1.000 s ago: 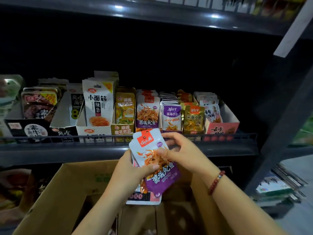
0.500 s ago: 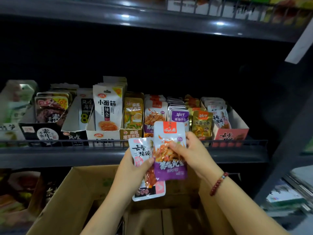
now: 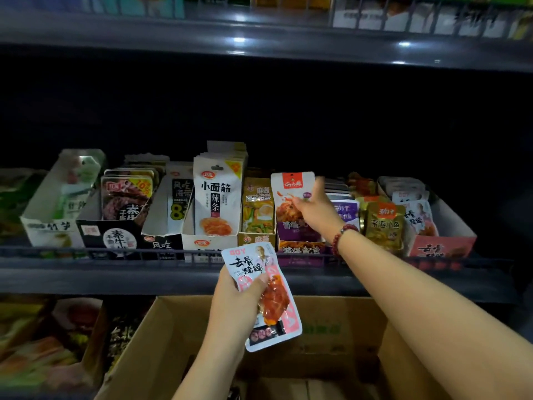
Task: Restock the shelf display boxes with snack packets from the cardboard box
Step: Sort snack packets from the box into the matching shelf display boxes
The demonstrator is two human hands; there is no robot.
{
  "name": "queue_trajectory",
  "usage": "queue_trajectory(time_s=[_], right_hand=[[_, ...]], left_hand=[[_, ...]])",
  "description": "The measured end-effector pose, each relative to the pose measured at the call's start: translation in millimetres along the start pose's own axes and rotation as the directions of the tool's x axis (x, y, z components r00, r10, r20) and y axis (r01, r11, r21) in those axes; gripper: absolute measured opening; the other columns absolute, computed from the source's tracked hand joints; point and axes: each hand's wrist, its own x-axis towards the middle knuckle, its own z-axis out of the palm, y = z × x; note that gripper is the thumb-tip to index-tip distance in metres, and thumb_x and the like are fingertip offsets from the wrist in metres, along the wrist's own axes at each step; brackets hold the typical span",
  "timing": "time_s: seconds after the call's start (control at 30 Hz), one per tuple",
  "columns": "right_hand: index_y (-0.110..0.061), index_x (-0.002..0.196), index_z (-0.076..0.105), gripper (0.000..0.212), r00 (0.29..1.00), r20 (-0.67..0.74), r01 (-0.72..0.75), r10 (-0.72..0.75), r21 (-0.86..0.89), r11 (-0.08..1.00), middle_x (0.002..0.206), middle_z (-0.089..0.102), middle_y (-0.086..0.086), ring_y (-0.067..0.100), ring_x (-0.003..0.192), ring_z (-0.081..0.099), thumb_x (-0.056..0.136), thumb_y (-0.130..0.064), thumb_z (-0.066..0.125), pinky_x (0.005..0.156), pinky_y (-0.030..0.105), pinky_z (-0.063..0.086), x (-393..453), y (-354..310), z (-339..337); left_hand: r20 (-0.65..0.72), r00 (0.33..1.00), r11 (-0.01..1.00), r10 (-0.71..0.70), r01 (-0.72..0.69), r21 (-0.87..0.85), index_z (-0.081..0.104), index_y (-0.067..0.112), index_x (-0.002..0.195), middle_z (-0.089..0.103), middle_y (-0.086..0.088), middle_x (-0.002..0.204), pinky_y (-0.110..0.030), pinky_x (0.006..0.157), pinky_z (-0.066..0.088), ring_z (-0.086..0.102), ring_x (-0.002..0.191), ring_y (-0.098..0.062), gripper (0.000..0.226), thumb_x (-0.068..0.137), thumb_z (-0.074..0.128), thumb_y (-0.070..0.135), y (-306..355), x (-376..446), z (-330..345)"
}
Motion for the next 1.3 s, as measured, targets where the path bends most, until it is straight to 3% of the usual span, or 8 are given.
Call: queue_trajectory(time_s=[0.1, 0.23, 0.37, 0.43, 0.53, 1.0, 1.17, 1.3], right_hand=[[-0.011, 0.135, 0.033, 0.051, 0.998, 0.014, -0.055, 0.056, -0.044, 0.998, 0.127, 0.053, 0.007, 0.014, 0.102, 0.052, 0.092, -0.014, 0.060, 0.064, 0.014, 0.042, 5, 6, -1], [-0.017, 0.129, 0.044, 0.052, 0.987, 0.104, 0.145, -0.120, -0.292, 0.945, 0.116, 0.055, 0.002, 0.011, 0.092, 0.053, 0.083, -0.010, 0.070, 0.059, 0.014, 0.041, 13, 1, -12], [-0.014, 0.125, 0.051, 0.047, 0.926, 0.363, 0.338, -0.101, -0.681, 0.649, 0.118, 0.059, 0.004, 0.016, 0.090, 0.051, 0.083, -0.020, 0.071, 0.059, 0.020, 0.036, 23, -22, -17], [-0.016, 0.127, 0.047, 0.056, 0.911, 0.407, 0.383, -0.070, -0.770, 0.510, 0.119, 0.058, 0.003, 0.020, 0.099, 0.053, 0.080, -0.029, 0.074, 0.073, 0.025, 0.040, 26, -27, -16], [-0.019, 0.129, 0.047, 0.060, 0.919, 0.385, 0.386, -0.084, -0.837, 0.388, 0.123, 0.058, 0.001, 0.022, 0.117, 0.049, 0.079, -0.040, 0.073, 0.102, 0.034, 0.028, 37, -27, -18], [-0.031, 0.148, 0.025, 0.080, 0.961, 0.268, 0.268, -0.063, -0.857, 0.440, 0.155, 0.018, 0.009, 0.033, 0.143, 0.014, 0.082, -0.046, 0.067, 0.115, 0.045, 0.014, 42, -4, -12], [-0.031, 0.142, 0.038, 0.061, 0.942, 0.240, 0.335, -0.235, -0.738, 0.586, 0.140, 0.038, 0.001, 0.022, 0.128, 0.028, 0.087, -0.044, 0.062, 0.104, 0.035, 0.021, 15, -19, -23], [-0.031, 0.128, 0.055, 0.043, 0.942, 0.244, 0.327, -0.228, -0.532, 0.781, 0.129, 0.049, -0.005, 0.017, 0.125, 0.034, 0.087, -0.044, 0.061, 0.104, 0.034, 0.024, -36, -30, -35]], left_hand=[[0.003, 1.000, 1.000, -0.009, 0.009, -0.022, 0.054, 0.028, 0.108, 0.070, 0.005, 0.099, -0.031, 0.065, 0.055, 0.070, 0.088, -0.017, 0.020, 0.092, 0.063, 0.021, 0, 0, -1], [0.014, 1.000, 1.000, -0.006, 0.007, -0.031, 0.052, 0.030, 0.105, 0.068, 0.007, 0.098, -0.028, 0.062, 0.053, 0.069, 0.088, -0.015, 0.020, 0.092, 0.063, 0.021, 2, 0, 0], [0.020, 1.000, 1.000, -0.003, 0.003, -0.024, 0.051, 0.032, 0.103, 0.068, 0.009, 0.097, -0.027, 0.061, 0.053, 0.070, 0.084, -0.013, 0.019, 0.092, 0.063, 0.022, 3, -1, 0], [0.017, 1.000, 1.000, -0.009, 0.009, -0.021, 0.051, 0.030, 0.106, 0.068, 0.008, 0.098, -0.026, 0.060, 0.053, 0.069, 0.084, -0.013, 0.021, 0.092, 0.063, 0.022, 3, -2, 0], [0.016, 1.000, 1.000, -0.009, 0.010, -0.018, 0.051, 0.028, 0.113, 0.067, 0.008, 0.100, -0.025, 0.059, 0.052, 0.069, 0.086, -0.013, 0.025, 0.092, 0.063, 0.022, 3, -1, 0], [0.028, 1.000, 0.998, -0.011, 0.013, -0.057, 0.053, 0.026, 0.114, 0.070, 0.006, 0.098, -0.023, 0.056, 0.053, 0.071, 0.081, -0.013, 0.024, 0.092, 0.063, 0.022, 4, 2, -5], [0.039, 0.999, 0.993, -0.024, 0.028, -0.118, 0.059, 0.026, 0.112, 0.073, 0.003, 0.098, -0.024, 0.055, 0.054, 0.073, 0.079, -0.015, 0.017, 0.095, 0.059, 0.025, 9, -1, -6], [0.069, 0.997, 0.990, -0.033, 0.042, -0.136, 0.061, 0.025, 0.110, 0.076, 0.002, 0.095, -0.040, 0.074, 0.059, 0.074, 0.083, -0.020, 0.016, 0.094, 0.060, 0.025, 13, -10, -5]])
